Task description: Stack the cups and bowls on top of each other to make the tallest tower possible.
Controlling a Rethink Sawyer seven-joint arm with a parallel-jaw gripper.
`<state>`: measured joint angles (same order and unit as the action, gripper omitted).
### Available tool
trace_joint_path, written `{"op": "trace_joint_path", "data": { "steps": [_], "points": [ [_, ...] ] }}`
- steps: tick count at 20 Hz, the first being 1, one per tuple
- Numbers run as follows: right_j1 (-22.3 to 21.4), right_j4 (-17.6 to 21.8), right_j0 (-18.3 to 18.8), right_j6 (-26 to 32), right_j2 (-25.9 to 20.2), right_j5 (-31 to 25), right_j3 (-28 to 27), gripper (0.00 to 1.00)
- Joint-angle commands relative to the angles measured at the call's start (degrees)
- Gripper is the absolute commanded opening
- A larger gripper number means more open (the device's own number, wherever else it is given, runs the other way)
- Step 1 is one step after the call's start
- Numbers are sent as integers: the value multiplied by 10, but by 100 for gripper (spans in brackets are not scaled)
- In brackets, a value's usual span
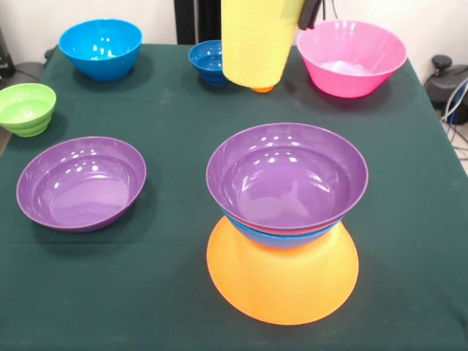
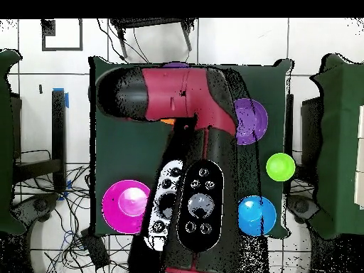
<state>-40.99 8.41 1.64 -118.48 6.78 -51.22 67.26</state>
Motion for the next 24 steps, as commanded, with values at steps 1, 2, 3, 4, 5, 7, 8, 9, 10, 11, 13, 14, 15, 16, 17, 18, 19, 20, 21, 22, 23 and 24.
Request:
{"op": "trace_joint_path", "data": {
  "steps": [1,2,3,4,5,7,8,9,10,11,13,14,15,16,17,18,19,20,21,22,23,24],
  "points": [
    [81,30,11,123,-91,-123,-147,0],
    [90,30,13,125,-97,-125,-158,0],
    [98,31,13,127,-100,-123,-170,0],
    [107,32,13,129,-105,-123,-181,0],
    [117,33,15,132,-109,-123,-192,0],
    [130,31,17,133,-115,-112,-196,0],
    [134,33,16,134,-116,-111,-199,0],
    [136,35,16,135,-116,-109,-202,0],
    [140,38,15,138,-117,-116,-209,0],
    [145,40,15,143,-118,-119,-214,0],
    [152,44,15,152,-118,-121,-218,0],
    [157,46,14,155,-118,-124,-221,0],
    [159,46,15,158,-118,-120,-220,0],
    [163,46,16,160,-119,-119,-220,0],
    [166,45,16,162,-120,-116,-221,0],
    [168,46,17,165,-121,-113,-221,0],
    [171,46,18,167,-121,-110,-222,0],
    [173,47,18,169,-122,-107,-222,0],
    [177,47,18,169,-123,-107,-226,0],
    [179,46,18,169,-122,-108,-227,0],
    [183,47,18,168,-122,-109,-229,0],
    [185,48,18,168,-121,-110,-227,0]
  ]
}}
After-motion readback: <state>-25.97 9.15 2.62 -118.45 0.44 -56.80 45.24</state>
